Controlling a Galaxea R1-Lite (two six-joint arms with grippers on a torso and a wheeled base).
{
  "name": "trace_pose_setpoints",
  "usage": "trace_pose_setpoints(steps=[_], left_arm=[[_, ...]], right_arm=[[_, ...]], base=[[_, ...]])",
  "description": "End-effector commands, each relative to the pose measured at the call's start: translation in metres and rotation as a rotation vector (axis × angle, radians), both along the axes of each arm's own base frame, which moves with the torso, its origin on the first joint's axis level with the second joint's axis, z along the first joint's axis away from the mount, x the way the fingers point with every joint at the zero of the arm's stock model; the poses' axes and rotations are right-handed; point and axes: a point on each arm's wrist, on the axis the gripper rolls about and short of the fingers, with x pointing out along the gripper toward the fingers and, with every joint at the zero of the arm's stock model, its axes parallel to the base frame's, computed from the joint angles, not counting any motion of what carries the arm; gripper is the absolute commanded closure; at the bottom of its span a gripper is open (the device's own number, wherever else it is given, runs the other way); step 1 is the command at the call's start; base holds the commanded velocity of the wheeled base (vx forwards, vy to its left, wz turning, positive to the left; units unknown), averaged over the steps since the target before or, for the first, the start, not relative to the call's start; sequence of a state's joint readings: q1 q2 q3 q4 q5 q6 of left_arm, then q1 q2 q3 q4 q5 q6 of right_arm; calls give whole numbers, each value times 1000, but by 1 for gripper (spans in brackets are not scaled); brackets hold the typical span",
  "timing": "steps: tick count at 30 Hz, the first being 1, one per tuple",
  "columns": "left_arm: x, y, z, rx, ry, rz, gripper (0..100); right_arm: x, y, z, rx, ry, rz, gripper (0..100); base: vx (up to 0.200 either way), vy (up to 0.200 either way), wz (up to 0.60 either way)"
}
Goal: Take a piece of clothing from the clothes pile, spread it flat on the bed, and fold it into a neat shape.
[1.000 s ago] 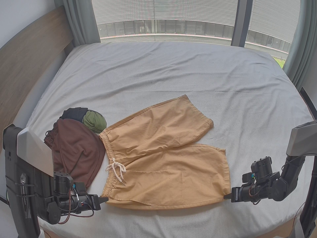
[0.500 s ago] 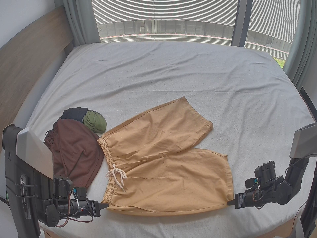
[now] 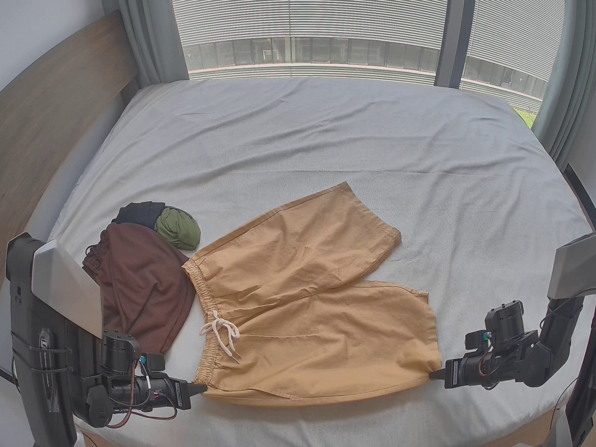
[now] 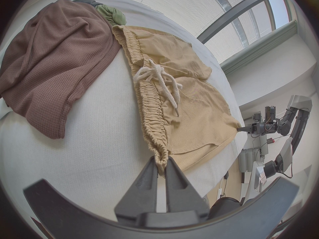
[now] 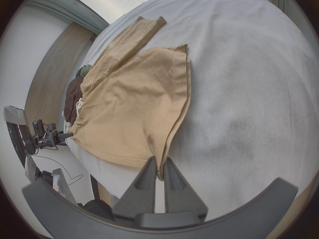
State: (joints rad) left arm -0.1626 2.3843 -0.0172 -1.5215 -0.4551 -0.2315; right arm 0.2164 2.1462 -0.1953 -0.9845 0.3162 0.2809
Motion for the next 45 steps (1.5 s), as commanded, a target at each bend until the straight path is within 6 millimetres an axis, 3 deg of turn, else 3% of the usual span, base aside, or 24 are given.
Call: trace_pose_setpoints(steps=[1,12,28,29,45], left_arm=[[-4,1,0,-1,11,2,100],[23,-3,30,-97,-162,57,100],[47,-6,39,-145,-232,135,100],[50,-6,40,-147,-240,154,100],[60,-6,50,-189,-280,206,100]], right_arm=[[1,-2,0,5,-11,-11,100],[30,1,22,76,-303,-37,100],[81,7,50,137,-519,-61,100],[91,8,56,144,-560,-63,100],[126,10,74,147,-600,-77,100]], base=[[0,0,0],[0,0,0],[0,0,0],[0,0,0],[0,0,0]])
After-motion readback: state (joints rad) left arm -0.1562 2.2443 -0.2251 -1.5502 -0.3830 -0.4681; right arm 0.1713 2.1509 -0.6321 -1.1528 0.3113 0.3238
